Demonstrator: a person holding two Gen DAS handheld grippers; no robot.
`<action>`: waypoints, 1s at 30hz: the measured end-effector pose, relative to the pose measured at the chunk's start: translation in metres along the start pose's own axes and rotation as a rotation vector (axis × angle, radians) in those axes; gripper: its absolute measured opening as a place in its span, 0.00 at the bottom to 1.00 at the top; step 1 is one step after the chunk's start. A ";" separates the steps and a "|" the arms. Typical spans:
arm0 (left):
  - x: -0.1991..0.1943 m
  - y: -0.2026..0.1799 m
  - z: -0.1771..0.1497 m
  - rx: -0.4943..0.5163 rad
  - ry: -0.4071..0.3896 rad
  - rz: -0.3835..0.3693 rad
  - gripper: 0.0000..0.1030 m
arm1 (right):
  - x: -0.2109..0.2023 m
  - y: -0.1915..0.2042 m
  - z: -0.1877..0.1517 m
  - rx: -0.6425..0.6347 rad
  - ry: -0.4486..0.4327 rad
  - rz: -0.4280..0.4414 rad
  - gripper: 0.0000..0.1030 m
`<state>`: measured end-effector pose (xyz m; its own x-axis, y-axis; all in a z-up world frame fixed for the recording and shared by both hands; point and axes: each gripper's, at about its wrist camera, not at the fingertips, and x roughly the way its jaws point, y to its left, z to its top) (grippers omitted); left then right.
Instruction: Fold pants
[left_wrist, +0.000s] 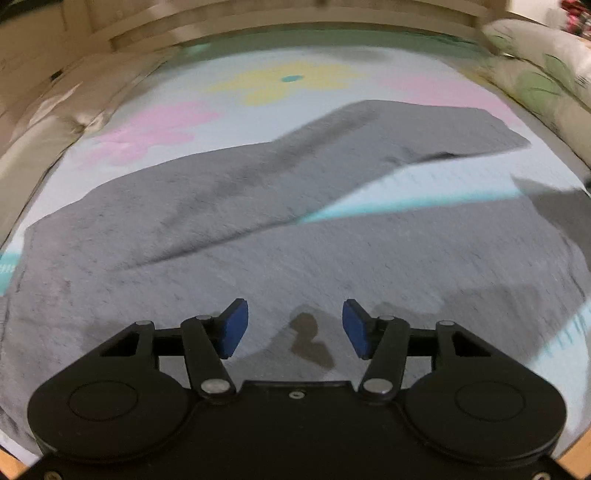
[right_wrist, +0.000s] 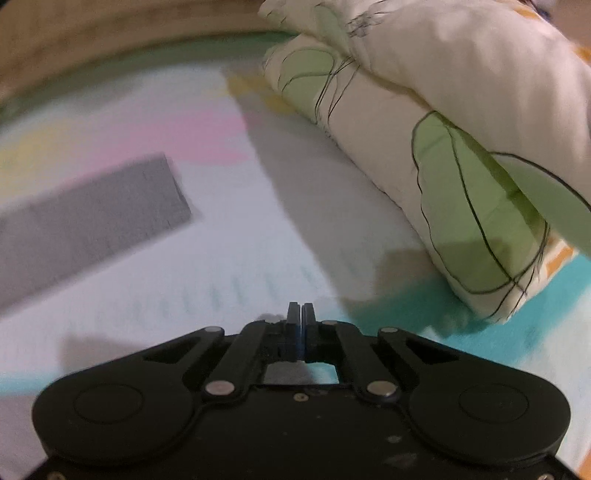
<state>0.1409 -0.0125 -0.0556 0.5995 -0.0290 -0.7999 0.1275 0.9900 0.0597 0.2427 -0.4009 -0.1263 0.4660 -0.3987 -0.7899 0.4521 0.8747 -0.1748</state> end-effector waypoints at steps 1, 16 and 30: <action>0.001 0.009 0.008 -0.017 0.012 0.007 0.59 | 0.002 0.000 -0.001 -0.009 0.010 -0.007 0.04; 0.055 0.127 0.104 -0.103 0.022 0.224 0.59 | -0.083 0.120 0.049 -0.112 -0.111 0.343 0.24; 0.128 0.169 0.092 -0.184 0.161 0.196 0.59 | -0.028 0.286 0.029 -0.303 0.123 0.386 0.23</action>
<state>0.3120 0.1381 -0.0929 0.4639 0.1724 -0.8689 -0.1317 0.9834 0.1248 0.3816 -0.1474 -0.1372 0.4545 -0.0115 -0.8907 0.0152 0.9999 -0.0051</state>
